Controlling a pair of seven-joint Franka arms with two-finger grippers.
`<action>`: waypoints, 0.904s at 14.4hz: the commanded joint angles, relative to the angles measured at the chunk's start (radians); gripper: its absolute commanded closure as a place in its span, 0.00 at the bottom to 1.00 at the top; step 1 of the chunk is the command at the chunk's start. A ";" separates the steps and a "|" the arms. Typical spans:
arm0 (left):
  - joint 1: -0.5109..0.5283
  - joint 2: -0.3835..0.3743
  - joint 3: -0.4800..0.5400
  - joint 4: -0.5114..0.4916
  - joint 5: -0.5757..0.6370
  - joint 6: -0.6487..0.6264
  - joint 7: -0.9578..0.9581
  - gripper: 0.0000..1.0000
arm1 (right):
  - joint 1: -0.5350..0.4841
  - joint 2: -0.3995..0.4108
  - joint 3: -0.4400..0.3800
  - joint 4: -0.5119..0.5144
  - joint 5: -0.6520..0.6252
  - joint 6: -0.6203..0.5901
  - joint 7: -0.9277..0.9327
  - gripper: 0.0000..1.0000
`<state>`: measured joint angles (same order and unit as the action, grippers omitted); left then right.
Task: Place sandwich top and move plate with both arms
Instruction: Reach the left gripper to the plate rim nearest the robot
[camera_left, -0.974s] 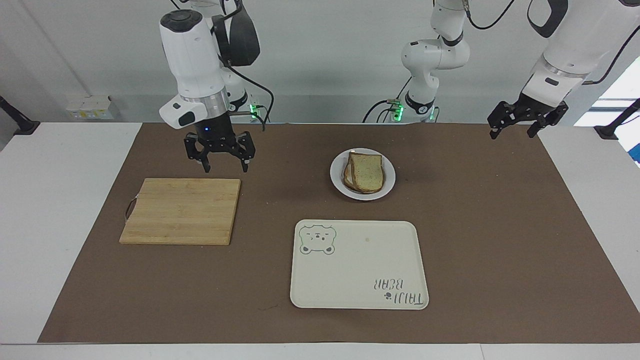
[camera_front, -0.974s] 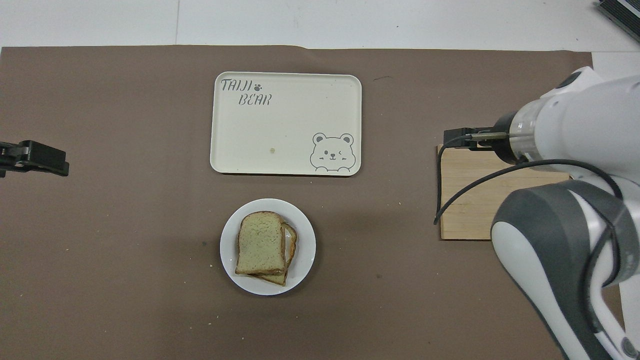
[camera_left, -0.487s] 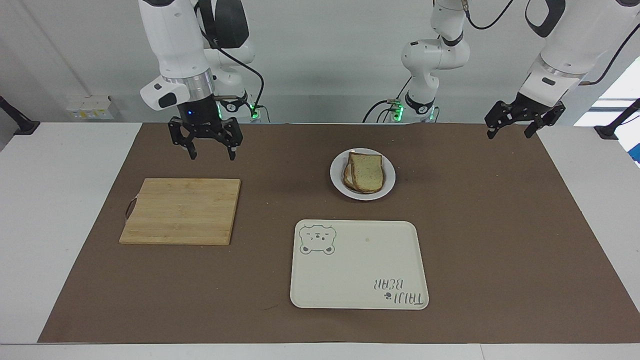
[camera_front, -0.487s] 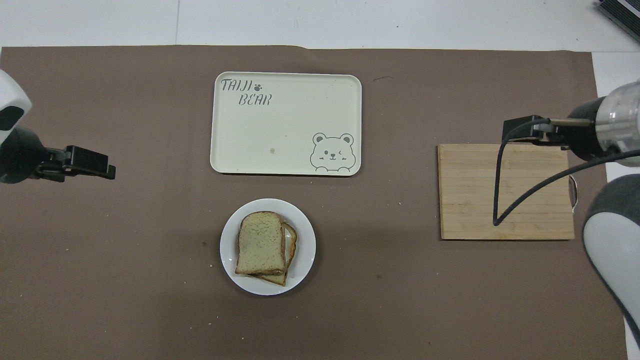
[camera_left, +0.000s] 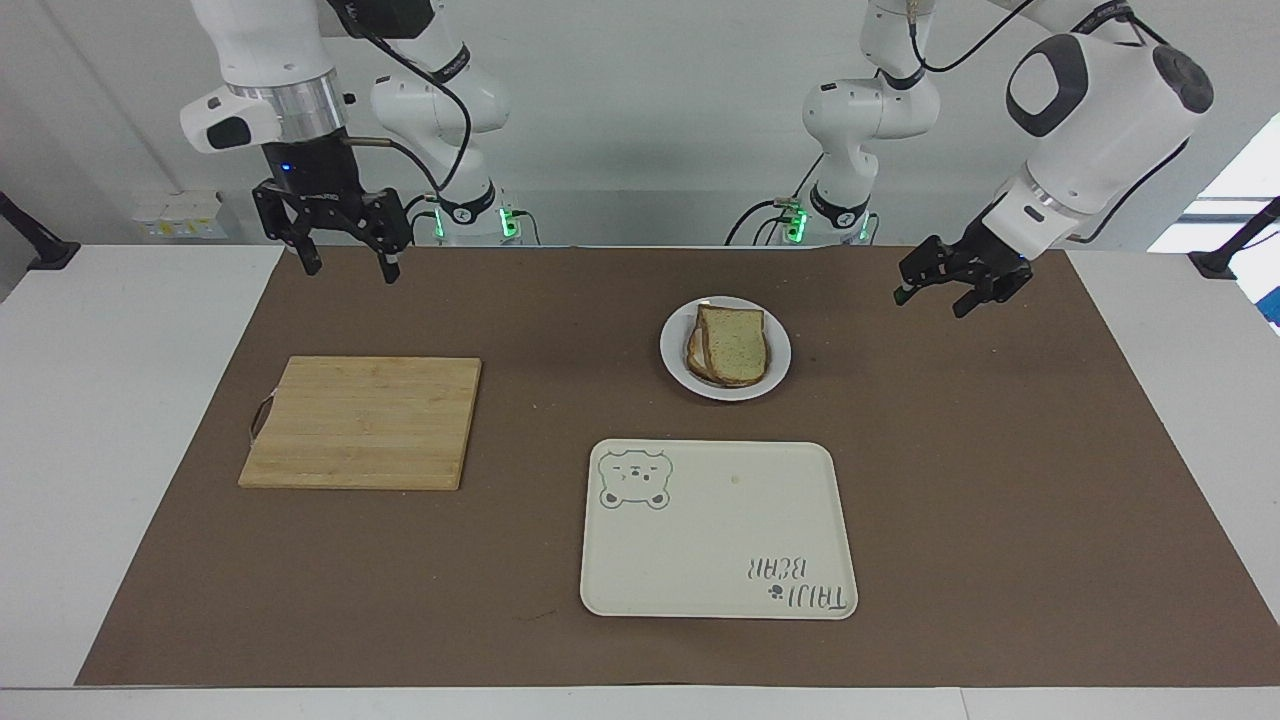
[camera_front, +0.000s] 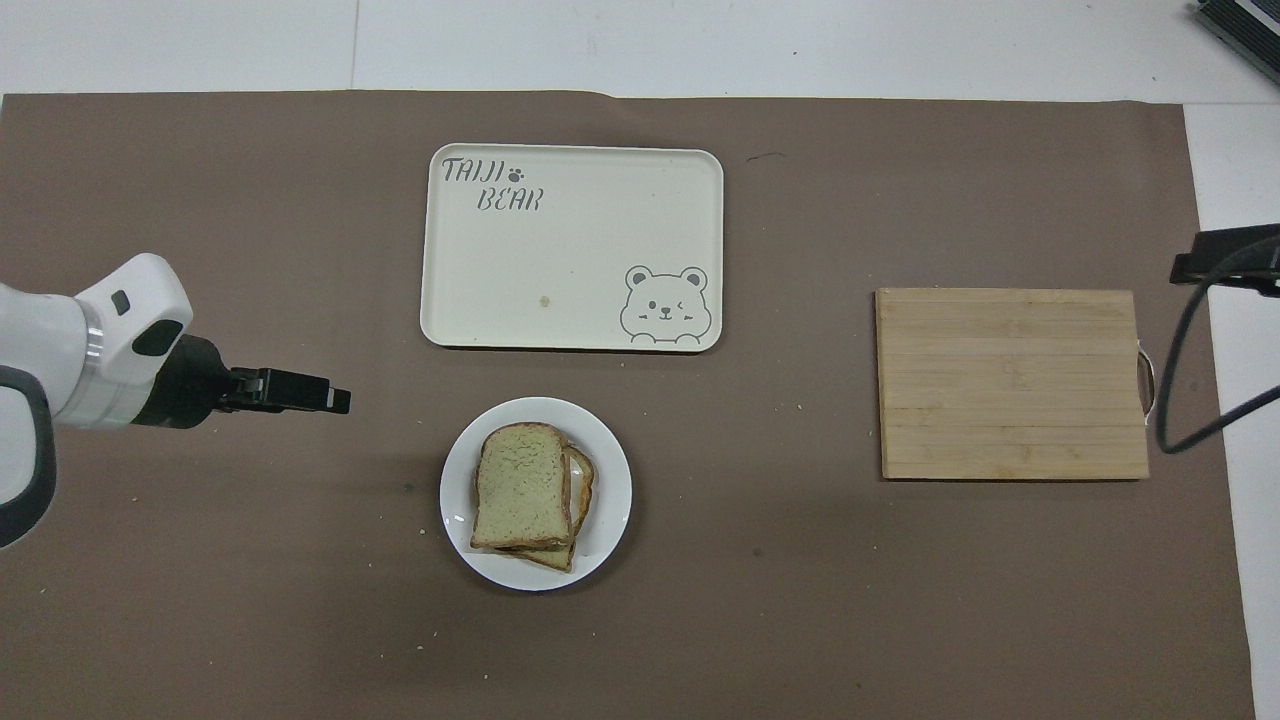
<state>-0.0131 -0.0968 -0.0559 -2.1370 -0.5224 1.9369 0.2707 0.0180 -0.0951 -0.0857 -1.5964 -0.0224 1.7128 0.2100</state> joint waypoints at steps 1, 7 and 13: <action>-0.050 -0.037 0.005 -0.183 -0.123 0.144 0.083 0.00 | -0.009 -0.015 -0.038 -0.002 -0.011 -0.033 -0.084 0.00; -0.146 -0.021 0.005 -0.377 -0.351 0.329 0.210 0.00 | 0.008 -0.009 -0.037 -0.054 -0.013 -0.082 -0.159 0.00; -0.148 -0.001 0.005 -0.434 -0.470 0.332 0.383 0.00 | 0.010 -0.003 -0.029 -0.040 -0.014 -0.157 -0.188 0.00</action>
<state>-0.1451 -0.0896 -0.0603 -2.5495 -0.9669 2.2456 0.6192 0.0331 -0.0929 -0.1204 -1.6386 -0.0225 1.5922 0.0622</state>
